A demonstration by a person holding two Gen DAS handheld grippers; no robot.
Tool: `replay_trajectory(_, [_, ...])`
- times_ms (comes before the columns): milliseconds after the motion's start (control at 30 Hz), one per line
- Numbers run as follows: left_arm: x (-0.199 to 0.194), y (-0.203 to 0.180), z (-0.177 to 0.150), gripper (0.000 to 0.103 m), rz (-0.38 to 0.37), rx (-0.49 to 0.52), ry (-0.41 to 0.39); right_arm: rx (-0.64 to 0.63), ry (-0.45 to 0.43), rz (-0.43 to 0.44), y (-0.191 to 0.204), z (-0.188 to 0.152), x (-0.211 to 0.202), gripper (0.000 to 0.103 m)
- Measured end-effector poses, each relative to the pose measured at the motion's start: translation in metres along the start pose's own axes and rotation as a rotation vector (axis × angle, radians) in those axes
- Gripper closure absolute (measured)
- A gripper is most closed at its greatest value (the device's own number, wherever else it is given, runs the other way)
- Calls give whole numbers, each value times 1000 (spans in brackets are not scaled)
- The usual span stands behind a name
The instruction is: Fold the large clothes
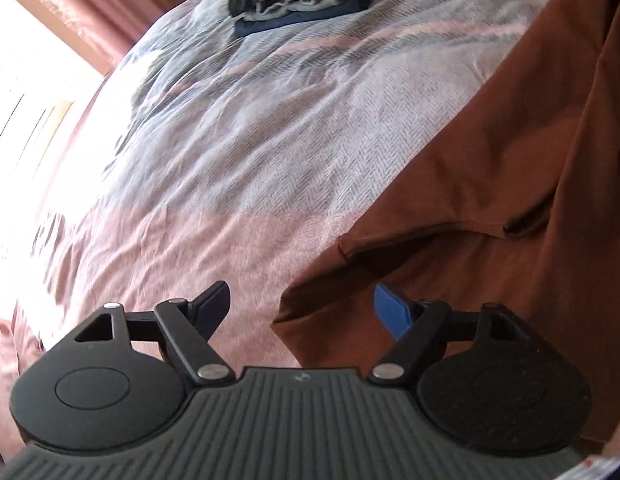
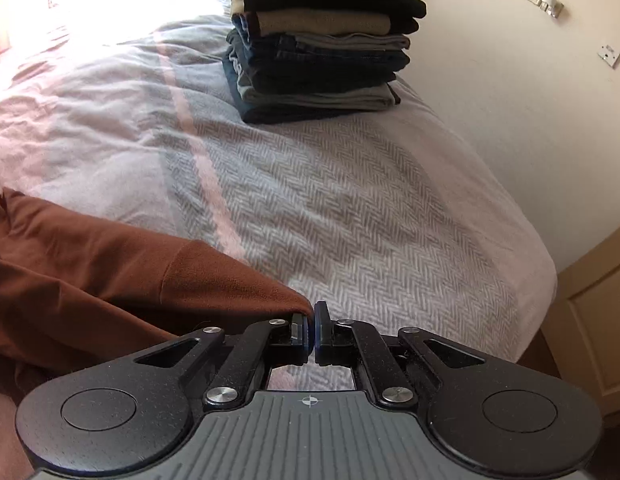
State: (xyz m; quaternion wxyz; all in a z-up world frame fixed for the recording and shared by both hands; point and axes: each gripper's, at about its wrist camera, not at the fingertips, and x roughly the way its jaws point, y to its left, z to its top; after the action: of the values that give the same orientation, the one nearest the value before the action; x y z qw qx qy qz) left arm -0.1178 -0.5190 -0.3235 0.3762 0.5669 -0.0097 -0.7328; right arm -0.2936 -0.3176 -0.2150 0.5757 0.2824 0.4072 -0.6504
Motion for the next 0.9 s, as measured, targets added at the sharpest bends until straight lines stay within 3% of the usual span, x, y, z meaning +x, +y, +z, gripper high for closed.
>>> replay_trajectory(100, [33,-7,2,27,-37,122,4,32,8,-3,-2,-5,0,103])
replay_trajectory(167, [54,-14,1,35,-48,167,19,41,8,-5,-1,-6,0,103])
replay_trajectory(200, [63,-16,1,46,-57,169,30,40,9,-8,0,-5,1,103])
replay_trajectory(233, [69,-17,1,66,-73,154,39,38,11,-9,0,-4,3,103])
replay_trajectory(267, [74,-17,1,78,-93,108,48,37,8,-9,0,-3,3,103])
replay_trajectory(300, [75,-12,1,103,-111,36,51,36,2,-8,0,-1,2,103])
replay_trajectory(400, [51,17,-7,102,-112,-274,-10,27,-51,17,-2,12,-4,103])
replay_trajectory(467, [18,44,-18,102,-99,-508,-72,11,-128,55,-3,26,-16,103])
replay_trajectory(533, [-20,63,-30,103,-41,-656,-121,-23,-230,101,-1,47,-32,103])
replay_trajectory(700, [-151,97,-57,102,176,-897,-267,-91,-476,216,9,99,-79,103])
replay_trajectory(900, [-325,91,-84,102,483,-977,-469,-131,-742,370,12,141,-154,103])
